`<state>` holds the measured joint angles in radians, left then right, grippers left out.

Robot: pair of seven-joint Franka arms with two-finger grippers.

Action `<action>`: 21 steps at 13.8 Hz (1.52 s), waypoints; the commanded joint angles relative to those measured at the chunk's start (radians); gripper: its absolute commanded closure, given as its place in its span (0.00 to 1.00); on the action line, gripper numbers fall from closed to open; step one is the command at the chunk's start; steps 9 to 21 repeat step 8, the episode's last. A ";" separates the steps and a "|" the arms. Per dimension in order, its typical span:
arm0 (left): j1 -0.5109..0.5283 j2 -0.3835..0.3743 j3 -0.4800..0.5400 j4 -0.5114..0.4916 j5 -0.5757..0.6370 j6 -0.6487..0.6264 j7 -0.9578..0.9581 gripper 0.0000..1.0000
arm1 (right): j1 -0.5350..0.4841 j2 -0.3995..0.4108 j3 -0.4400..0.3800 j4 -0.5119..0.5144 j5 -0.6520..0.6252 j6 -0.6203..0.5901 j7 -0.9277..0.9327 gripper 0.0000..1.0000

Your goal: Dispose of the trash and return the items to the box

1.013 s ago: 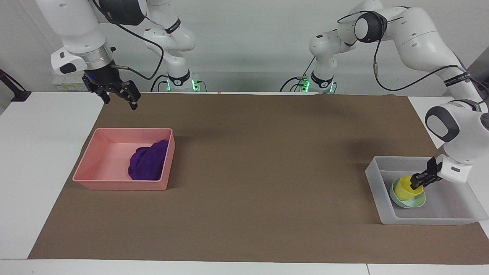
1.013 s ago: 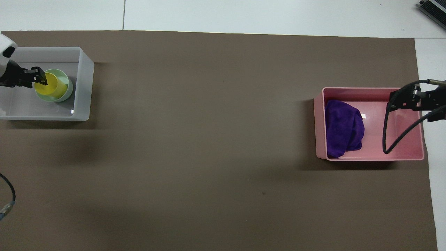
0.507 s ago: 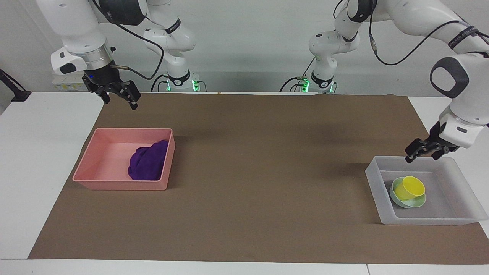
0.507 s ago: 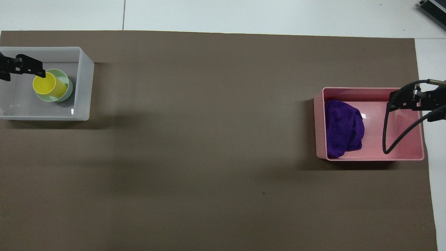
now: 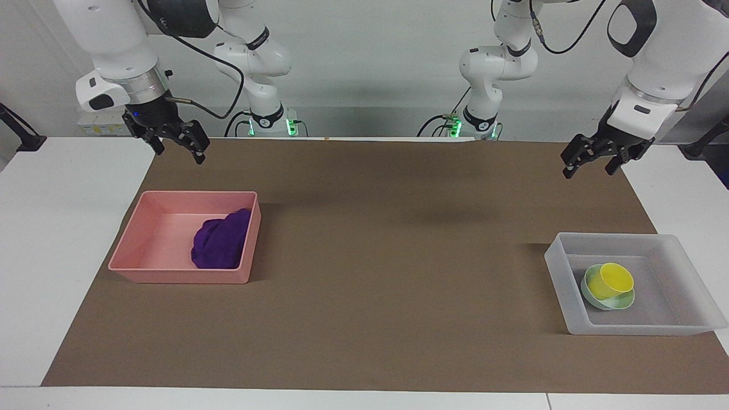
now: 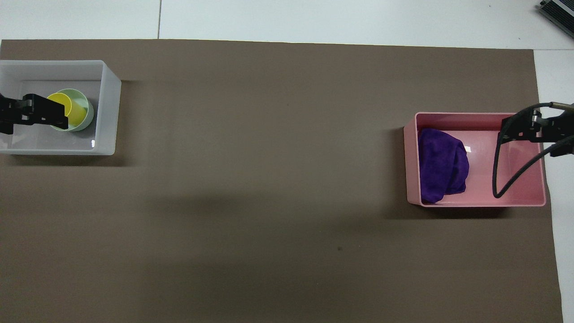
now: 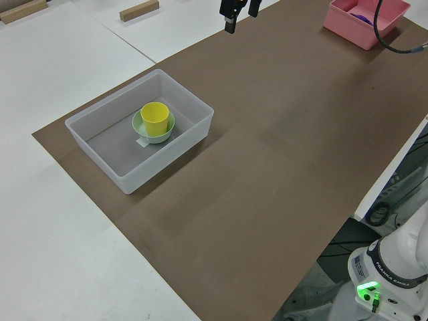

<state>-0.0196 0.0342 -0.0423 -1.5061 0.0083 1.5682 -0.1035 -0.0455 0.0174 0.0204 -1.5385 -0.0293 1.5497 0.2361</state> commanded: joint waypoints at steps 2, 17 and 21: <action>-0.009 -0.131 0.013 -0.184 0.004 0.052 0.002 0.00 | -0.014 -0.016 0.006 -0.015 0.000 -0.008 -0.026 0.00; -0.010 -0.122 0.009 -0.126 0.001 -0.036 0.038 0.00 | -0.007 -0.014 0.006 -0.017 0.000 -0.002 -0.021 0.00; -0.010 -0.122 0.009 -0.126 0.001 -0.036 0.038 0.00 | -0.007 -0.014 0.006 -0.017 0.000 -0.002 -0.021 0.00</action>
